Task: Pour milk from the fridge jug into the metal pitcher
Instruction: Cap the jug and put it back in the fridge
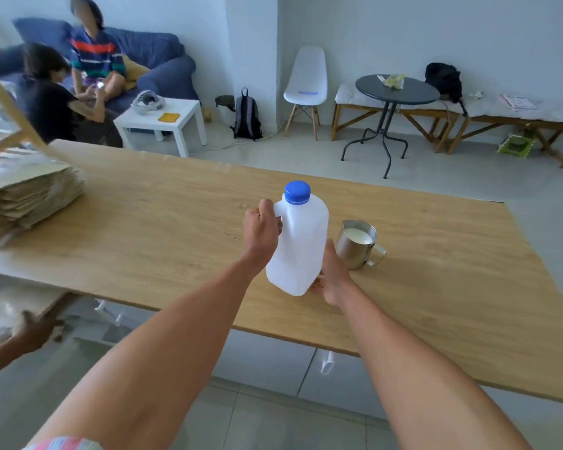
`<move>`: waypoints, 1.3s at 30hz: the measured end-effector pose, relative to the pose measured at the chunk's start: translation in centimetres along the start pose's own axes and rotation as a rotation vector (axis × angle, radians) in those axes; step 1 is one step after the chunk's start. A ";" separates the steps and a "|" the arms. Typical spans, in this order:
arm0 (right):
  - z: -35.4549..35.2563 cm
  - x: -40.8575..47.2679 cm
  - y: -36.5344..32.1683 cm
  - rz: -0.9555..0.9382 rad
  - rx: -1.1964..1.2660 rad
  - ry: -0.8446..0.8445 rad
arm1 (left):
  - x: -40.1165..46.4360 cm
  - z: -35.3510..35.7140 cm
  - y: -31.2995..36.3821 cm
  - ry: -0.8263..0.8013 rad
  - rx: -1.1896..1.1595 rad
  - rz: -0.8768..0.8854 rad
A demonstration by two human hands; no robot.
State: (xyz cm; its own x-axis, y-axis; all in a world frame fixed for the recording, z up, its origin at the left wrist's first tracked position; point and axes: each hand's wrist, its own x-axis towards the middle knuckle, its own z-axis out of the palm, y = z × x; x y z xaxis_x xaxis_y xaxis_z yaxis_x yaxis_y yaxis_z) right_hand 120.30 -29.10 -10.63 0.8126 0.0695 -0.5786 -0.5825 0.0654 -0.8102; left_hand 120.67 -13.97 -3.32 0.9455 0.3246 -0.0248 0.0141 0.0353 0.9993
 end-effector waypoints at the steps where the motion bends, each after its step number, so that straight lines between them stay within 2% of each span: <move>1: 0.2 0.2 -0.4 0.007 -0.011 -0.031 | -0.1 -0.1 0.2 0.027 -0.008 0.006; 9: 1.2 0.4 -2.4 -0.002 -0.160 -0.154 | -2.2 -1.9 1.8 0.274 -0.030 0.044; 19: 9.0 -3.9 0.6 -0.073 -0.332 -0.494 | -10.6 -10.3 3.4 0.709 -0.022 0.022; 25: 16.5 -9.7 6.2 -0.038 -0.441 -0.688 | -19.7 -18.0 3.7 0.987 0.019 0.096; 30: 22.4 -16.8 12.6 -0.056 -0.564 -0.841 | -29.5 -24.3 3.4 1.180 0.045 0.063; 39: 30.4 -34.6 26.2 0.015 -0.740 -1.123 | -50.9 -34.4 3.5 1.518 0.029 0.054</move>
State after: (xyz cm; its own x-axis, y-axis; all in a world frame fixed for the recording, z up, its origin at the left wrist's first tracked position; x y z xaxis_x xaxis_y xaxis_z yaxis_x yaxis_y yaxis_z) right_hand 76.36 0.44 -8.98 0.1441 0.8609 -0.4879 -0.1550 -0.4673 -0.8704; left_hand 61.39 2.15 0.48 -0.2742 0.9614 0.0233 0.0144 -0.0202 0.9997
